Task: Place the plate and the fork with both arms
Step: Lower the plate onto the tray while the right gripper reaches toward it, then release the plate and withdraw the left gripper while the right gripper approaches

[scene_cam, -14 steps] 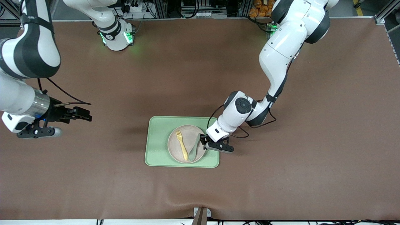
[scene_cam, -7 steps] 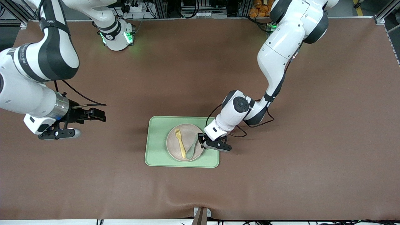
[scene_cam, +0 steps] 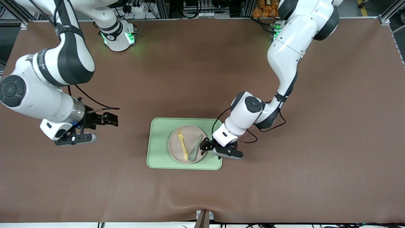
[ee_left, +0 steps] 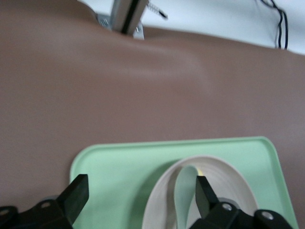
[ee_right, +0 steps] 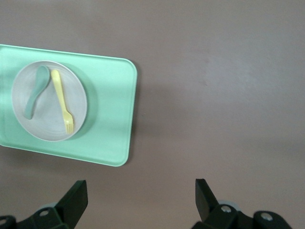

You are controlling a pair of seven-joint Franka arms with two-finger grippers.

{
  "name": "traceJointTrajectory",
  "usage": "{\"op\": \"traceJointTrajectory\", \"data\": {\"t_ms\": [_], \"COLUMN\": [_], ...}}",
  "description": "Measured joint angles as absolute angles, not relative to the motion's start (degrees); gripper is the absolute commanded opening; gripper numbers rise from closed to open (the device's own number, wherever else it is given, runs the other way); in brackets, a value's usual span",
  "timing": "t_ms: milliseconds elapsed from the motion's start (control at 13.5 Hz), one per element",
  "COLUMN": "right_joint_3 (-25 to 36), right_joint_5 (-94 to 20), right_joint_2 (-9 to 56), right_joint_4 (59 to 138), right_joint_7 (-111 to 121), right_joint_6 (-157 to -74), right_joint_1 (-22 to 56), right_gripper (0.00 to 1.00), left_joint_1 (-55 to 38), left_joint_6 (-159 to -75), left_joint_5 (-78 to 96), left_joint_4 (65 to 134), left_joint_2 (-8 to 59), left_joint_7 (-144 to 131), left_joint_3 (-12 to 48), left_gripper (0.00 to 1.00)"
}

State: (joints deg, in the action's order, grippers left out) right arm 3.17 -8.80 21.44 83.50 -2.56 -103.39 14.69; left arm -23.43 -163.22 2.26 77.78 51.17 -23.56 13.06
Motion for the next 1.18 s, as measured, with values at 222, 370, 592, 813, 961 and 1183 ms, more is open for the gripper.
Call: {"op": "traceJointTrajectory", "data": {"t_ms": [222,370,592,813,961,1183], "right_joint_3": [3.1,3.2,3.2,3.2,3.2,3.2], "right_joint_5": [-8.7,-8.7,-8.7,-8.7,-8.7,-8.6], "right_joint_2": [27.1,31.7,36.1,38.8,40.6,43.6], "right_joint_4": [77.1,73.2,70.8,70.6,70.5,70.4], "right_joint_7": [-2.6,-2.6,-2.6,-3.2,-4.2,-4.9], "right_joint_6": [-103.8,-105.8,-111.5,-116.7,-119.5,-123.3], "right_joint_1": [18.6,20.6,23.1,24.9,26.0,27.4], "right_gripper": [1.0,1.0,1.0,0.95,0.92,0.91], "left_joint_1": [-19.5,-17.2,-13.5,-9.3,-6.8,-3.9], "left_joint_6": [-151.8,-143.8,-132.0,-120.7,-112.9,-101.9], "left_joint_5": [2.3,2.3,2.2,1.9,-0.6,-2.2], "left_joint_4": [78.0,78.2,78.4,78.5,78.5,78.6], "left_joint_2": [44.4,39.8,33.9,28.6,24.8,19.0], "left_joint_7": [-23.6,-23.5,-20.7,-18.0,-17.7,-16.2], "left_joint_3": [13.0,12.9,12.7,12.6,12.5,12.5], "left_gripper": [1.0,1.0,1.0,1.0,1.0,1.0]}}
